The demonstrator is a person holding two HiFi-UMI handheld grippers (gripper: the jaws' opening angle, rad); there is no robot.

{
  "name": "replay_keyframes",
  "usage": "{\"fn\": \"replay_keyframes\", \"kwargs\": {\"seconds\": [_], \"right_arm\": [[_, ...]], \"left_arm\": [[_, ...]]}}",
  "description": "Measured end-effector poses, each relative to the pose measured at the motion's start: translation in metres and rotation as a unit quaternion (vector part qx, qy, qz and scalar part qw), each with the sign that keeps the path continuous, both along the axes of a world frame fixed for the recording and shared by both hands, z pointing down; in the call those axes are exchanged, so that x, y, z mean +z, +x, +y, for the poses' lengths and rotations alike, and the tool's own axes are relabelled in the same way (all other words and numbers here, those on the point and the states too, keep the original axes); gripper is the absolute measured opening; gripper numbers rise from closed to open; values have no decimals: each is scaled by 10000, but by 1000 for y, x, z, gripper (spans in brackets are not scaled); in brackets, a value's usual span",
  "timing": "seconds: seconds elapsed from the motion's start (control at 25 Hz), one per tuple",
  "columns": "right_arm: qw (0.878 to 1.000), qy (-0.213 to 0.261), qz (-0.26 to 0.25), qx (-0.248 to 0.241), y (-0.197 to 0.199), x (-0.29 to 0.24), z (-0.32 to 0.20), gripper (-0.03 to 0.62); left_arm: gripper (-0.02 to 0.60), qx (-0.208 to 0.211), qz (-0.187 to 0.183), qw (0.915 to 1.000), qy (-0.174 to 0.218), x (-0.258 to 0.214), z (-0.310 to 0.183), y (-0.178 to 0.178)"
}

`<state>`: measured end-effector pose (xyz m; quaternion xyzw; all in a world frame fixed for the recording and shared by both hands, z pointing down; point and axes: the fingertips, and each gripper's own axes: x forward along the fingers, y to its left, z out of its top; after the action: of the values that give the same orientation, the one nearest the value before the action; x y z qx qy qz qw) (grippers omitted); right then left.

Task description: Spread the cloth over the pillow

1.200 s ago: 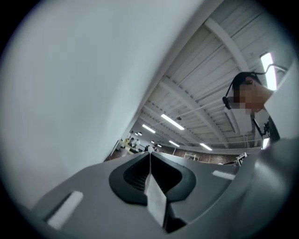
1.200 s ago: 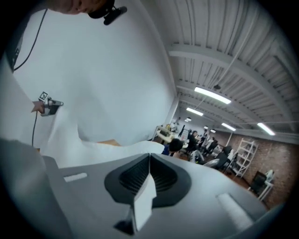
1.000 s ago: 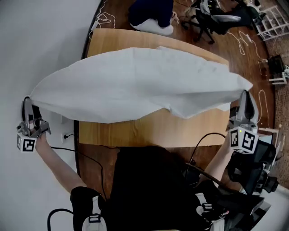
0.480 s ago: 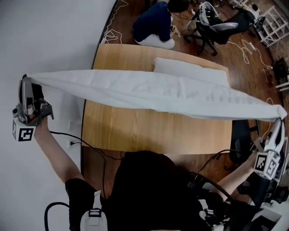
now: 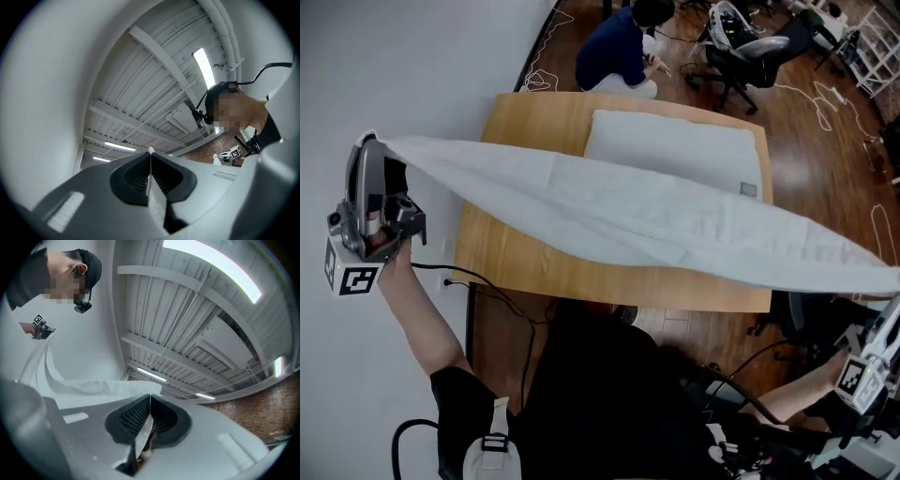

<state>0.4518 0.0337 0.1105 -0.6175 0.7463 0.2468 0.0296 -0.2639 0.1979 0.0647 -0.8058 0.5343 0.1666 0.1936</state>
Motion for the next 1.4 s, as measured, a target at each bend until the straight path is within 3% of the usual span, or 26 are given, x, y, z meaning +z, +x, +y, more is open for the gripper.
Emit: {"fn": "replay_keyframes", "kwargs": {"seconds": [0.28, 0.52, 0.84, 1.04, 1.24, 1.4], "right_arm": [[9978, -307, -583, 103, 53, 17, -4, 9], [9972, -268, -685, 153, 57, -1, 17, 9], [9985, 79, -65, 543, 20, -54, 29, 9], [9973, -90, 114, 726, -1, -50, 23, 9], [9971, -369, 115, 663, -4, -34, -12, 9], [9970, -508, 129, 566, -4, -15, -53, 9]], "left_arm": [[9, 205, 129, 9997, 5, -32, -8, 39], [9, 556, 153, 9983, 7, -33, -10, 46], [9, 981, 541, 9931, 356, -6, -48, 5], [9, 1058, 896, 9900, 268, 25, -69, -26], [9, 940, 1005, 9905, -1, 44, -92, -33], [9, 575, 979, 9935, -81, 48, -105, -32]]}}
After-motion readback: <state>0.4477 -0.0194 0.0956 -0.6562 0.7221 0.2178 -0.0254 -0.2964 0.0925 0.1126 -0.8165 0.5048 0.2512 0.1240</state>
